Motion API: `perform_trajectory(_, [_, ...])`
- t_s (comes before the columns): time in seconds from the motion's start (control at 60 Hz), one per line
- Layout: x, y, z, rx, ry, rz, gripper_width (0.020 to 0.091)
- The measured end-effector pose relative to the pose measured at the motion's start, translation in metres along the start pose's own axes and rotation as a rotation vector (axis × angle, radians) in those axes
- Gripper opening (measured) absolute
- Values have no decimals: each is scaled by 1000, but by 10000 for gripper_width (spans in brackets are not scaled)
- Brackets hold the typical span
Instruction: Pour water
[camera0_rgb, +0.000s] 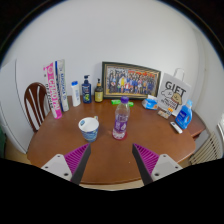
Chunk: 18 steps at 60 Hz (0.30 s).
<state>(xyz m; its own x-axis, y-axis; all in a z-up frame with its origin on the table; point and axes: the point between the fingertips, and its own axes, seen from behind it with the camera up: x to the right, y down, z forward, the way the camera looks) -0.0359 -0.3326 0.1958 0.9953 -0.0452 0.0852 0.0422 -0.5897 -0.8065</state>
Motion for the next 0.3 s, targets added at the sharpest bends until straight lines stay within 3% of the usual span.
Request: perform_trajectory(0.3, [2, 8, -20, -12, -1, -29, 853])
